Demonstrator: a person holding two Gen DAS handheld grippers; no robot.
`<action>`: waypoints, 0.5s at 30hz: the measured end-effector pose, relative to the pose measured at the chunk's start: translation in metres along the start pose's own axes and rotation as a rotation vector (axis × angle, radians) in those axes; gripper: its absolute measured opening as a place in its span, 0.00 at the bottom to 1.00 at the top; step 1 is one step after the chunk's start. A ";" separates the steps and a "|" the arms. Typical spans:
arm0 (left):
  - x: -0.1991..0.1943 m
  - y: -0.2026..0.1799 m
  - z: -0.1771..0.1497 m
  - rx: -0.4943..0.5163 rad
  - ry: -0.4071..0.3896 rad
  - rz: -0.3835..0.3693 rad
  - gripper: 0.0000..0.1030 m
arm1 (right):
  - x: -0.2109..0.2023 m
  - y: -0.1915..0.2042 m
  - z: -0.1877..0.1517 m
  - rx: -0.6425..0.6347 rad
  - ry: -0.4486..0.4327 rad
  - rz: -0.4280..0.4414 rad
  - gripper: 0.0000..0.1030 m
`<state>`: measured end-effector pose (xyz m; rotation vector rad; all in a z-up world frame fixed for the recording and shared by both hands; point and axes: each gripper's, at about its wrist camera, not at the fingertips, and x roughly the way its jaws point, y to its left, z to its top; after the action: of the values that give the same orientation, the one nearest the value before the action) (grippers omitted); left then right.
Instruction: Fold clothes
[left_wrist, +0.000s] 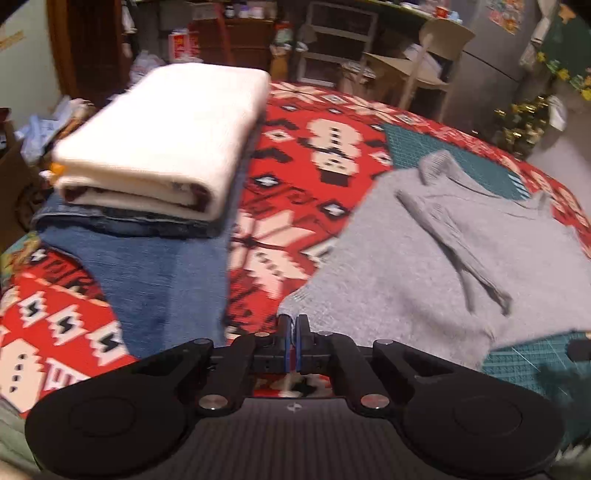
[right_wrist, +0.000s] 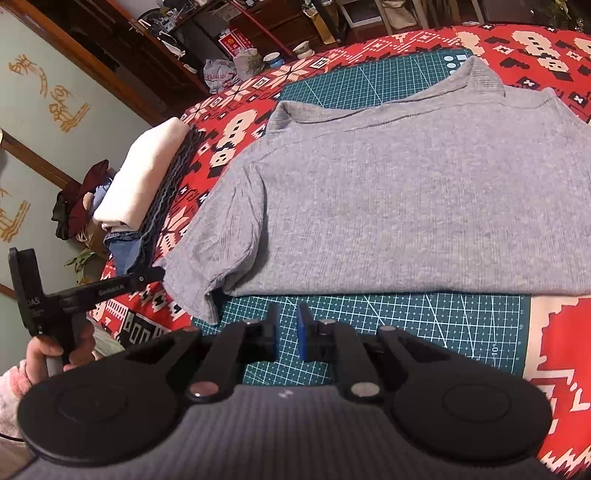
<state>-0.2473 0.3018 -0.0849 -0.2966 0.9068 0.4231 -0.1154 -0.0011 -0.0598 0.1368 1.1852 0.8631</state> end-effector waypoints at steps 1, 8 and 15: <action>-0.002 0.000 0.001 0.017 -0.012 0.019 0.02 | 0.000 0.000 0.000 0.000 0.001 -0.001 0.11; -0.012 -0.005 0.011 0.126 -0.091 0.132 0.02 | 0.002 -0.001 0.000 -0.006 0.003 -0.017 0.11; 0.005 -0.007 0.012 0.243 -0.069 0.245 0.03 | 0.000 0.002 0.001 -0.020 -0.003 -0.018 0.11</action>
<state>-0.2327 0.3014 -0.0814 0.0523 0.9193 0.5398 -0.1154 0.0002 -0.0586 0.1106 1.1733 0.8590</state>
